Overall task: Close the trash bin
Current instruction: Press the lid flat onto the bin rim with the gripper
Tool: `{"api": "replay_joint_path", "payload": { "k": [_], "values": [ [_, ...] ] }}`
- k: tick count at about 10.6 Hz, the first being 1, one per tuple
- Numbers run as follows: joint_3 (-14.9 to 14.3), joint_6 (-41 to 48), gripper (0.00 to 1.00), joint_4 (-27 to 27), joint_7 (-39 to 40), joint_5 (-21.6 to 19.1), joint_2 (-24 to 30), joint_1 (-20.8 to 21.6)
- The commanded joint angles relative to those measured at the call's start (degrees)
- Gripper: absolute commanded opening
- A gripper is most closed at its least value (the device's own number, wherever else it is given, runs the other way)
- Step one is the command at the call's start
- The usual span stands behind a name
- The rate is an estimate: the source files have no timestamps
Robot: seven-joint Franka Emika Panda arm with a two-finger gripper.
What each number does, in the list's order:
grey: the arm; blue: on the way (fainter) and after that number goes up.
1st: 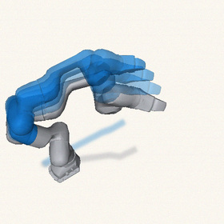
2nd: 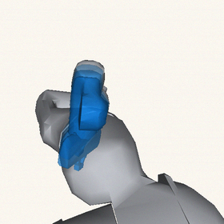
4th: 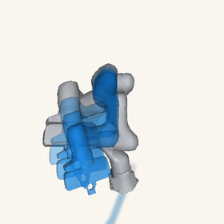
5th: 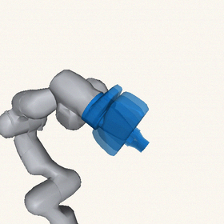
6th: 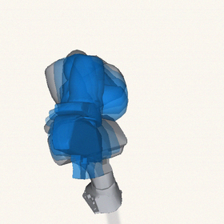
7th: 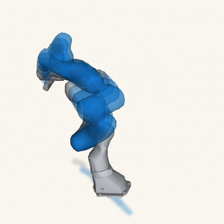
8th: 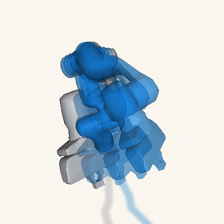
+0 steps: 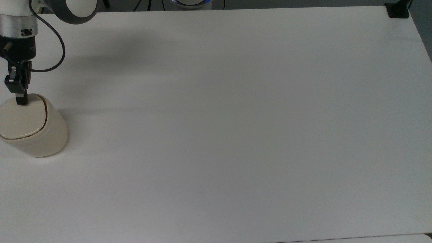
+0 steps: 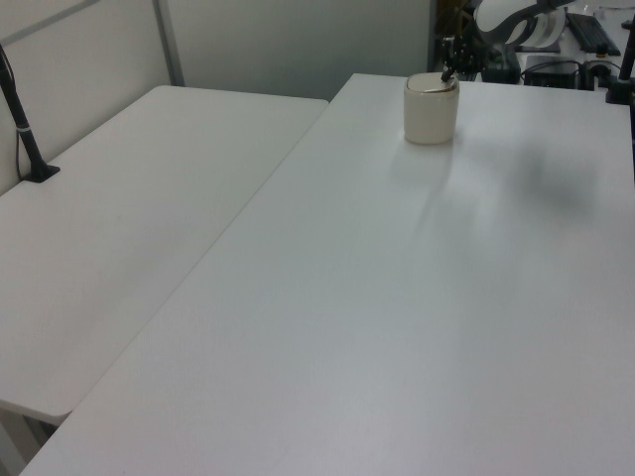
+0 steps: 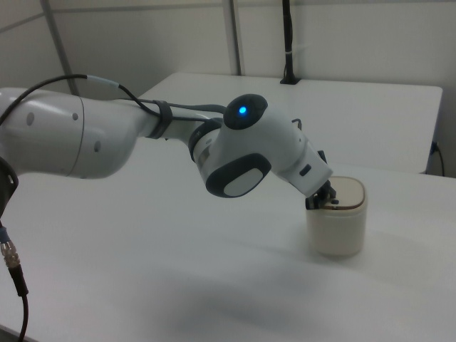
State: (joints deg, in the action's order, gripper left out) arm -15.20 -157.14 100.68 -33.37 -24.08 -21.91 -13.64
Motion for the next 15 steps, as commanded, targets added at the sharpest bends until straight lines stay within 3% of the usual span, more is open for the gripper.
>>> {"api": "replay_joint_path", "payload": {
  "k": [1, 9, 15],
  "values": [
    [0.0, -1.1, 0.0, -0.3, 0.0, -0.7, -0.7, -0.7],
    [0.1, -4.5, 0.0, -0.2, 1.2, 0.0, -4.5, -0.3],
    [1.3, 4.7, 0.0, -0.3, 1.3, -0.6, 4.8, -0.2]
  ]
}}
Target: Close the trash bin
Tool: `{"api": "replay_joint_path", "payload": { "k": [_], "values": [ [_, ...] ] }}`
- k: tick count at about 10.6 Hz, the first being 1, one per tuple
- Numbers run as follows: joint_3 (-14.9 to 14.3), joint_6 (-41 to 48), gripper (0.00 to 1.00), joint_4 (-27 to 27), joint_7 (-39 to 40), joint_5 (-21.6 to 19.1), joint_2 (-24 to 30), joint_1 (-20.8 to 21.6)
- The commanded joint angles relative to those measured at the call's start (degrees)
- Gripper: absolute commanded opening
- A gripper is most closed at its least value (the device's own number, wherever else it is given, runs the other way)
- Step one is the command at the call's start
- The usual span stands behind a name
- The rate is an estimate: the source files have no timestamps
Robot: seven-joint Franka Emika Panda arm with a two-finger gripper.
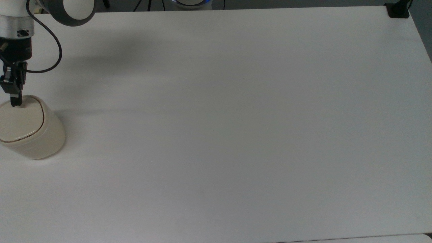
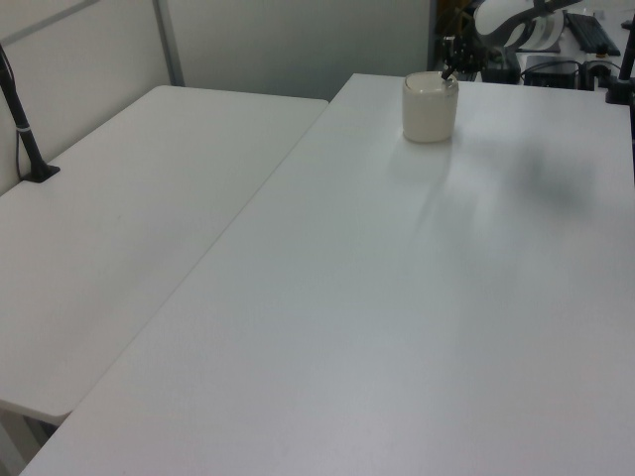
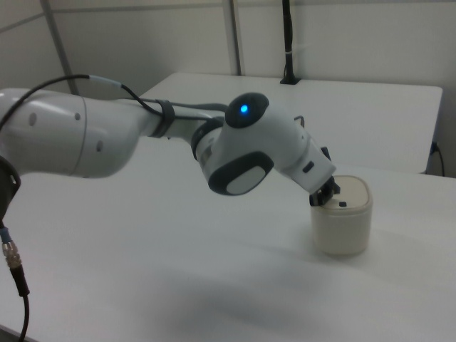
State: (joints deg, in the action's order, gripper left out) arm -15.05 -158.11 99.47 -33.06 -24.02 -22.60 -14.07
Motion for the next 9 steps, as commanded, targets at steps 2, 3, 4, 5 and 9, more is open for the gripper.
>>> {"api": "replay_joint_path", "payload": {
  "k": [2, 3, 4, 5, 9],
  "values": [
    [2.5, 11.4, 0.0, 0.9, 0.8, -0.6, 9.8, 0.4],
    [3.8, 15.9, 0.0, 0.9, 0.7, -0.2, 12.7, 0.4],
    [4.7, 21.2, 0.0, 0.9, 0.7, 0.0, 15.9, 0.5],
    [6.7, 26.3, 0.0, 1.1, 0.7, 1.9, 19.0, 0.5],
    [15.0, 44.4, 0.74, 1.1, -2.8, 11.5, 26.1, 1.1]
  ]
}}
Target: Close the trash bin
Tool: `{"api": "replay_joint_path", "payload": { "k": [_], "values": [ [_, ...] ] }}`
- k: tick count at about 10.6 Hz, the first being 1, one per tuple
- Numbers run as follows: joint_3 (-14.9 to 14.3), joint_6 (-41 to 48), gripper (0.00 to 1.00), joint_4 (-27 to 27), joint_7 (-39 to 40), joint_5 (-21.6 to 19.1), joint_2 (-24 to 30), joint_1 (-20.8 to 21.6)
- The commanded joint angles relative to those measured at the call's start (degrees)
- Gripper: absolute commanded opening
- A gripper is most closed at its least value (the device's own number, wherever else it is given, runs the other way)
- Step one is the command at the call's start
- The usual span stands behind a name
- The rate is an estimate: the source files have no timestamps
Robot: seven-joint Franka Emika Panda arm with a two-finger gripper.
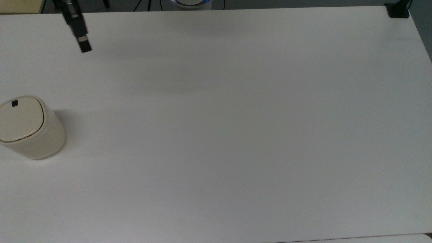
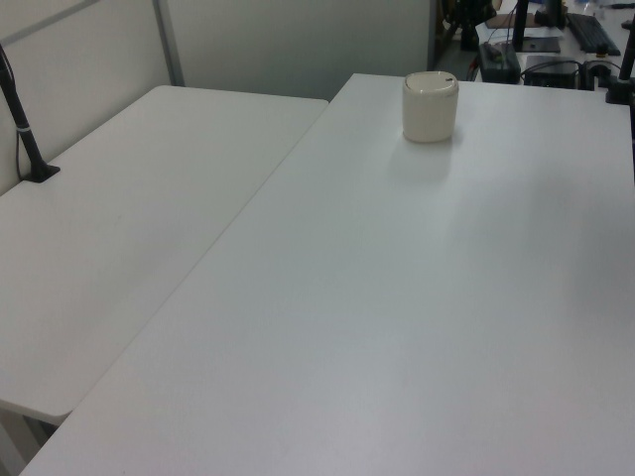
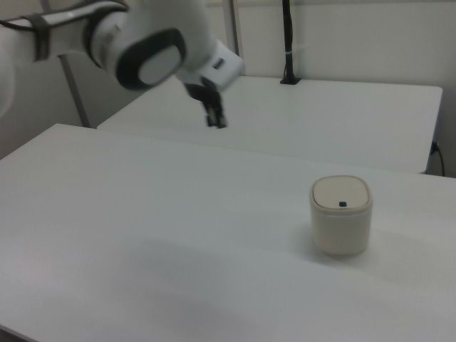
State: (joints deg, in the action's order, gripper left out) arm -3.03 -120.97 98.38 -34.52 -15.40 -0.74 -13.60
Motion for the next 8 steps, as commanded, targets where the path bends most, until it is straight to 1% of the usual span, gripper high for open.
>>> {"api": "replay_joint_path", "payload": {
  "k": [1, 2, 4, 5, 6, 7, 8],
  "values": [
    [3.1, 10.7, 0.95, 2.2, -1.3, 3.3, 5.8, 3.2],
    [3.1, 14.2, 1.0, 2.2, -1.3, 4.7, 6.7, 5.4],
    [2.9, 18.7, 1.0, 2.1, -1.0, 8.8, 7.2, 10.9],
    [2.9, 19.0, 1.0, 2.1, -0.8, 10.4, 7.2, 12.2],
    [2.9, 18.7, 1.0, 2.1, 0.7, 12.8, 6.9, 13.3],
    [2.9, 18.4, 1.0, 2.1, 3.8, 15.3, 6.4, 14.6],
    [3.1, 18.2, 1.0, 2.1, 7.5, 16.8, 5.9, 14.7]
  ]
}}
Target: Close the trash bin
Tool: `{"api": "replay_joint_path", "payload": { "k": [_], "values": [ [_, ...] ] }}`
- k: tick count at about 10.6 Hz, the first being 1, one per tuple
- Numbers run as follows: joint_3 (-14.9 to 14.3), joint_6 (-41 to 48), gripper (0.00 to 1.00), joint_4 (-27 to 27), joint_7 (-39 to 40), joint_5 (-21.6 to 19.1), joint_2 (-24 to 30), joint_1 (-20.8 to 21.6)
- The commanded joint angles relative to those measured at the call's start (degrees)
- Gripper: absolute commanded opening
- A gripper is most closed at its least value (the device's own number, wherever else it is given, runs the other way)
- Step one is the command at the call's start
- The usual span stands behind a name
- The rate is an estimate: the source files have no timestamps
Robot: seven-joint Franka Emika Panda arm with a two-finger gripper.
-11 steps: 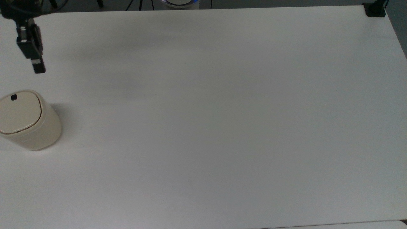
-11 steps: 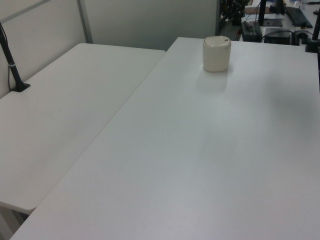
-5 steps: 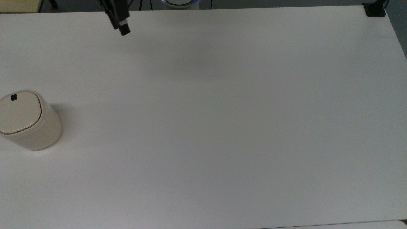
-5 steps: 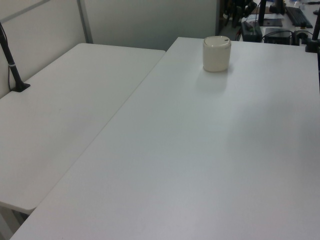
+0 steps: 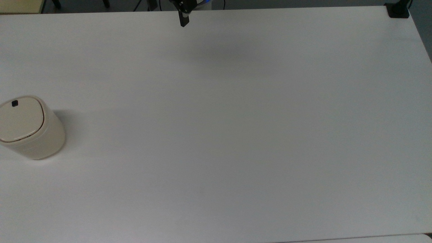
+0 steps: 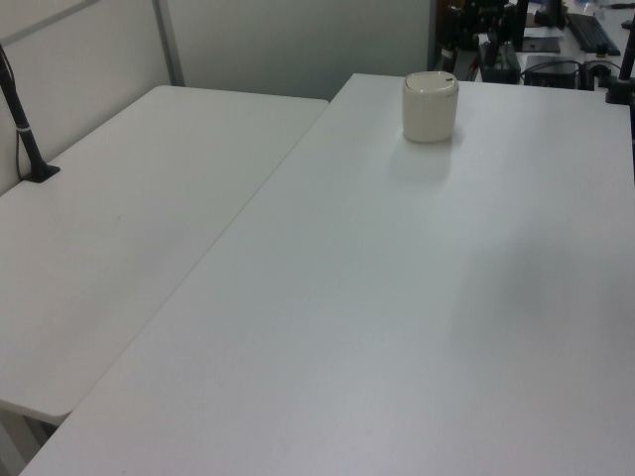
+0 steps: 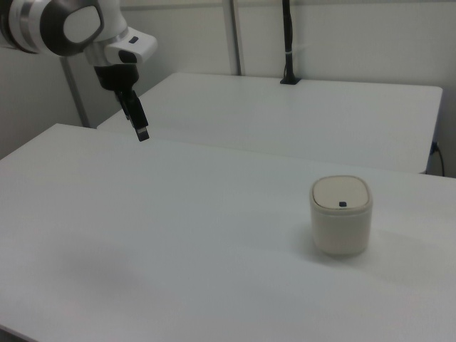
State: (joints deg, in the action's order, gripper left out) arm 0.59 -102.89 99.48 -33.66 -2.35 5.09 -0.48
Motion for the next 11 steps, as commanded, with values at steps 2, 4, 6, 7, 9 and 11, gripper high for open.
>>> {"api": "replay_joint_path", "payload": {
  "k": [2, 4, 6, 7, 9, 11],
  "values": [
    [-0.4, -0.1, 1.0, 0.9, 19.4, 6.5, -0.2, 0.9],
    [-0.4, -0.6, 1.0, -2.0, 24.8, 8.1, -2.2, -1.0],
    [-0.8, 1.4, 1.0, -7.4, 24.9, 8.6, -6.3, -1.3],
    [-0.8, 1.4, 1.0, -7.2, 24.7, 8.6, -6.1, -1.4],
    [-0.8, 1.0, 1.0, -7.2, 25.0, 8.6, -6.3, -1.2],
    [-0.7, 1.2, 1.0, -6.8, 25.2, 8.6, -6.1, -0.9]
  ]
}}
